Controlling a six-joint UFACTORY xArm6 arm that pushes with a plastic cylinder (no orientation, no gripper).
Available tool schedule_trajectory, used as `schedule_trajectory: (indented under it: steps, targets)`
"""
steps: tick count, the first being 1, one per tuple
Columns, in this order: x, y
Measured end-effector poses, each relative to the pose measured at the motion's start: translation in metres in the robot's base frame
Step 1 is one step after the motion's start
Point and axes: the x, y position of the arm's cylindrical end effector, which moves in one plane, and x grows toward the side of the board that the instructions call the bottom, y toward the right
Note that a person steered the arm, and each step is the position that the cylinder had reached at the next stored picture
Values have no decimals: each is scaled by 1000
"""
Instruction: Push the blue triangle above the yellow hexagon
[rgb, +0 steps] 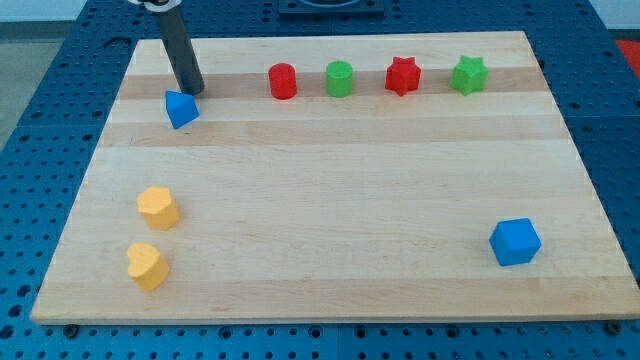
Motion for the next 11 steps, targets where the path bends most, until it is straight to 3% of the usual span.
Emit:
schedule_trajectory:
  steps: [2,5,8,11]
  targets:
    - [16,-37]
    - [55,-13]
    - [20,-1]
    - [59,9]
